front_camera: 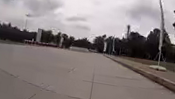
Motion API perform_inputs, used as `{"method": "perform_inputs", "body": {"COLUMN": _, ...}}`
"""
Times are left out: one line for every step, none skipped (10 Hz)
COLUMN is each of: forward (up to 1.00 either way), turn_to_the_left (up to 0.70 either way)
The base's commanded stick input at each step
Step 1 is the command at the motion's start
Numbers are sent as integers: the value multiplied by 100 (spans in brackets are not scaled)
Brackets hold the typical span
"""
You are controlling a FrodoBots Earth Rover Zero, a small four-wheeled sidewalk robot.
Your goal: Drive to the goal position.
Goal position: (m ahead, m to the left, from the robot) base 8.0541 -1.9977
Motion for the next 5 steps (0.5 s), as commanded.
{"method": "perform_inputs", "body": {"forward": 60, "turn_to_the_left": 0}}
{"method": "perform_inputs", "body": {"forward": 60, "turn_to_the_left": 0}}
{"method": "perform_inputs", "body": {"forward": 60, "turn_to_the_left": 0}}
{"method": "perform_inputs", "body": {"forward": 60, "turn_to_the_left": 0}}
{"method": "perform_inputs", "body": {"forward": 60, "turn_to_the_left": 0}}
